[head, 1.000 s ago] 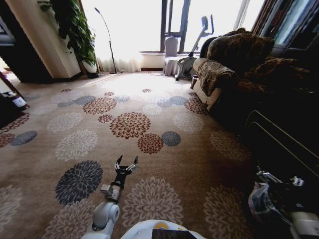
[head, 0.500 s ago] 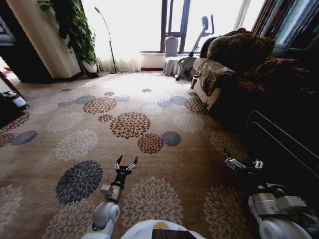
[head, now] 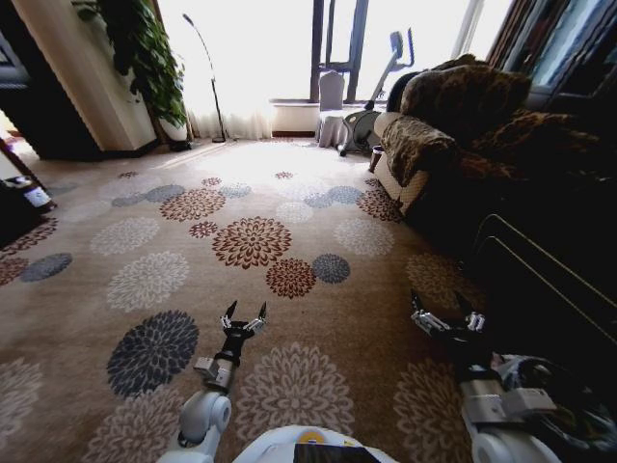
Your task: Pick up the trash from the ground and place it into the trash bin.
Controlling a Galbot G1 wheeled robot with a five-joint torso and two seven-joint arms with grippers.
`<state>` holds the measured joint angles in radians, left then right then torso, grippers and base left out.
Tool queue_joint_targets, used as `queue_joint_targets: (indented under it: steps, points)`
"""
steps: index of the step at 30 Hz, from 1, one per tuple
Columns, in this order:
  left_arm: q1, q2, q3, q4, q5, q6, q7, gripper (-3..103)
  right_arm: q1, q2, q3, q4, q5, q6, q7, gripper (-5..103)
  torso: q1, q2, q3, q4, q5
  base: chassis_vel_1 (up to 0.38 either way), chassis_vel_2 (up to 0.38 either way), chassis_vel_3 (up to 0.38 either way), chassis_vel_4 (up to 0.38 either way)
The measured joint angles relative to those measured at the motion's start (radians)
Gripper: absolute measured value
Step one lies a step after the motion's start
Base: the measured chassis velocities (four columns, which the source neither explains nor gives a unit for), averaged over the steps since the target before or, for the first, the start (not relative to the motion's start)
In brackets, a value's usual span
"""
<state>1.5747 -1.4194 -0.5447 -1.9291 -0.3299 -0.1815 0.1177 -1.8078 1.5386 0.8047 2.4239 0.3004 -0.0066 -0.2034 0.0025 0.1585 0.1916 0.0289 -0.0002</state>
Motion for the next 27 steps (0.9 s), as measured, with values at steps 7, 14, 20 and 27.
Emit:
queue_joint_targets:
  steps: [7, 14, 20, 27]
  points:
    - [0.0, 0.0, 0.0, 0.0, 0.0, 0.0, 0.0, 100, -0.002, 0.001, -0.001, 0.001, 0.0, 0.001, -0.005, 100, 0.0, 0.0, 0.0, 0.0, 0.0001, 0.0, 0.0, 0.0, 0.0]
    - [0.0, 0.0, 0.0, 0.0, 0.0, 0.0, 0.0, 100, -0.002, 0.0, 0.001, 0.001, 0.001, 0.001, -0.005, 100, 0.0, 0.0, 0.0, 0.0, 0.0002, 0.0, 0.0, 0.0, 0.0]
    - [0.0, 0.0, 0.0, 0.0, 0.0, 0.0, 0.0, 100, -0.002, 0.0, 0.001, 0.0, 0.002, 0.001, -0.006, 100, 0.0, 0.0, 0.0, 0.0, 0.0002, 0.0, 0.0, 0.0, 0.0]
    - [0.0, 0.0, 0.0, 0.0, 0.0, 0.0, 0.0, 100, -0.002, 0.0, 0.002, -0.001, 0.003, 0.001, -0.006, 100, 0.0, 0.0, 0.0, 0.0, 0.0002, 0.078, -0.059, -0.079, 0.063]
